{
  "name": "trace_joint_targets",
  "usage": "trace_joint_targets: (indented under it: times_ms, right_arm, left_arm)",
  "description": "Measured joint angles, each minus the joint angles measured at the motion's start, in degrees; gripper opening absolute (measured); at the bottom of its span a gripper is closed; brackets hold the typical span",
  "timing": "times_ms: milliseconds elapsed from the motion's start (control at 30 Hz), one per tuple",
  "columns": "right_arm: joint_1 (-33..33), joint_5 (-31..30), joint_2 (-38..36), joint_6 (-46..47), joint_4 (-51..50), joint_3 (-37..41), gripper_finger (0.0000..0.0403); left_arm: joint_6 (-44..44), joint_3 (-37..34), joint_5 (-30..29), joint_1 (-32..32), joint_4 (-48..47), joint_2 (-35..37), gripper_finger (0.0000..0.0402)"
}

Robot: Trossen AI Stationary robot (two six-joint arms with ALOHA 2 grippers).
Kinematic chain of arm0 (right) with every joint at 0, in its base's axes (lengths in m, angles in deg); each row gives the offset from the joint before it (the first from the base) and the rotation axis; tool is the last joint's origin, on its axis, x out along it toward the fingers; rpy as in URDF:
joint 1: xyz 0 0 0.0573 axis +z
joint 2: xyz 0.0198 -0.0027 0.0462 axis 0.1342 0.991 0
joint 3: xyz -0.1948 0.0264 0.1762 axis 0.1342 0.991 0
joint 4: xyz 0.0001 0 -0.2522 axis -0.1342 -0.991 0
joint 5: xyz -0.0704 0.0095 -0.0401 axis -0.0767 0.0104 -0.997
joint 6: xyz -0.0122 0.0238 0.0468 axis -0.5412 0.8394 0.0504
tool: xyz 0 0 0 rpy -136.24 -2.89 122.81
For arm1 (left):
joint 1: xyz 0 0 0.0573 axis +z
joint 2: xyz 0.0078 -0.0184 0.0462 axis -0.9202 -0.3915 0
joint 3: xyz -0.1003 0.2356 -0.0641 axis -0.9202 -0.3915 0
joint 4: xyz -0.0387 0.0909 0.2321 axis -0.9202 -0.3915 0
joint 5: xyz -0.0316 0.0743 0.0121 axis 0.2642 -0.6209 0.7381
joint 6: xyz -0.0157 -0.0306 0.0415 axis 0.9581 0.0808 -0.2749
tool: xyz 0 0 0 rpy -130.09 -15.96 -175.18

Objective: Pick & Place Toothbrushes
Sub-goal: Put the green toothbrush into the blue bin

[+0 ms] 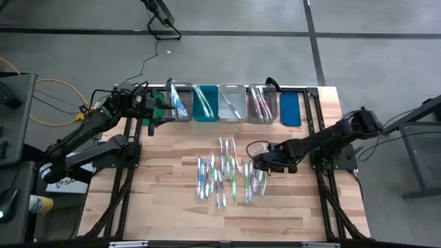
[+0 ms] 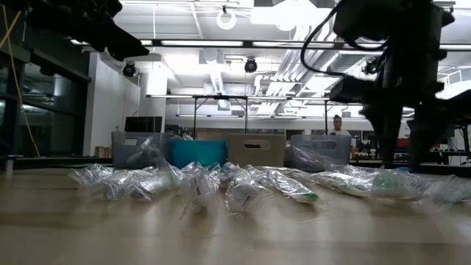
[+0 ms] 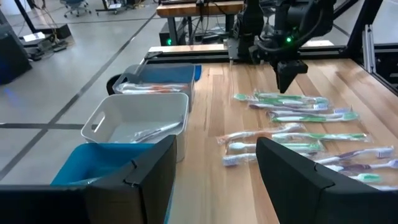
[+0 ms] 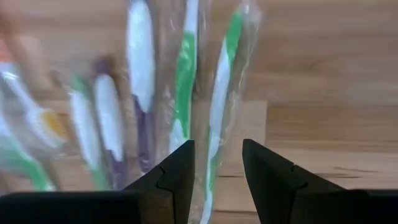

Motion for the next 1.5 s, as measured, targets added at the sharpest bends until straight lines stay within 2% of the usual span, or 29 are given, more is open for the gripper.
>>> trace_joint_targets:
  times_ms: [233,467,600,833,1067,1200,1300,1400,1500]
  right_arm:
    - [3.4,0.9,4.7,8.3,3.8,0.0,0.0128]
    - [5.8,-0.6,6.3,11.8,3.7,-0.3,0.0123]
    - [6.0,-0.3,6.3,11.9,3.4,-0.2,0.0094]
    - [6.0,0.5,6.3,11.7,2.0,-0.7,0.0017]
    - [6.3,2.5,0.2,11.6,-1.7,-0.5,0.0011]
    - [6.4,-1.7,-5.7,10.2,-5.4,-0.5,0.001]
    - [6.0,-8.6,-10.6,7.6,-7.3,-0.5,0.0009]
    - [4.2,-16.5,-15.0,0.3,-7.6,-0.5,0.0008]
    - [0.6,-21.6,-18.8,-10.4,-7.2,-0.5,0.0007]
  left_arm:
    - [-0.9,0.0,0.0,0.0,-1.5,0.0,0.0219]
    - [-3.4,0.0,0.0,0.0,-2.0,0.0,0.0219]
    - [-3.5,0.0,-0.1,0.0,-2.0,0.0,0.0219]
    - [-6.1,0.0,-0.2,0.0,-1.2,-0.1,0.0219]
    - [-4.7,0.1,-1.1,0.0,1.4,-2.3,0.0219]
    - [-1.7,0.1,-1.1,0.0,4.3,-6.4,0.0219]
    - [-0.1,0.1,-0.5,0.0,7.8,-10.8,0.0219]
    - [2.7,0.6,2.1,0.0,12.0,-15.7,0.0219]
    - [4.5,2.6,5.9,-0.1,16.8,-20.6,0.0219]
